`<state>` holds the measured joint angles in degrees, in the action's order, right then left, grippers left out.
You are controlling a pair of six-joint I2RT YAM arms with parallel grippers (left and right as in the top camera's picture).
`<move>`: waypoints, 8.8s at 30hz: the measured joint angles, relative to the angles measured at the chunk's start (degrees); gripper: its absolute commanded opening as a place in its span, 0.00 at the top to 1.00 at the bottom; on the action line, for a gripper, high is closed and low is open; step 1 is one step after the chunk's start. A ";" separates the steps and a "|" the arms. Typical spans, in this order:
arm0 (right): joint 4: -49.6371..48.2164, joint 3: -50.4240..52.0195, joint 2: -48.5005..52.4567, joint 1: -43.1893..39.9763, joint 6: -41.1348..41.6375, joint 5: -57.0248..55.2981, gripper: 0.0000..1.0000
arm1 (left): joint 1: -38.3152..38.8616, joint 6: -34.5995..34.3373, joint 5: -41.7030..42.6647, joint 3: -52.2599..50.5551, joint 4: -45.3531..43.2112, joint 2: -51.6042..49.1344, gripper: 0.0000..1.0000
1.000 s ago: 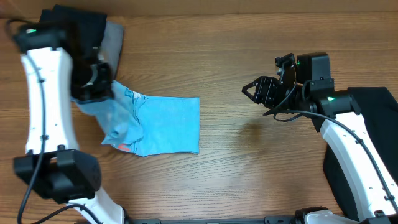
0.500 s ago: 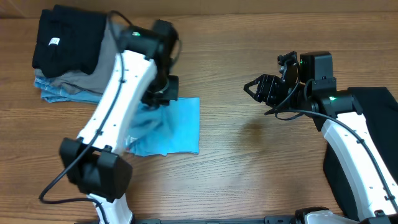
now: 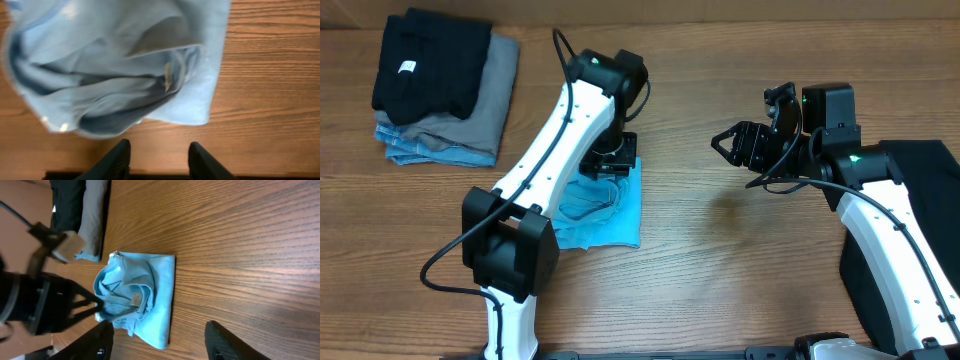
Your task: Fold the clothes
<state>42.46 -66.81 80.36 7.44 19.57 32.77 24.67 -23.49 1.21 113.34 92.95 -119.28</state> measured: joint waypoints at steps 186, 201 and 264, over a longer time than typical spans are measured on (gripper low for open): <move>-16.90 -13.77 31.56 36.70 -8.48 3.17 0.40 | -25.79 20.94 2.84 7.89 3.91 29.22 0.17; -12.17 -13.77 36.85 39.36 -10.58 -2.95 0.93 | -25.79 20.94 2.84 7.89 3.89 29.22 0.17; -7.30 -13.79 30.08 34.45 -9.57 -7.54 0.96 | -25.79 20.94 2.82 7.87 3.74 29.22 0.15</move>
<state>35.16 -80.60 110.43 41.89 10.00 25.23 -1.13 -2.55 4.03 121.21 96.68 -90.06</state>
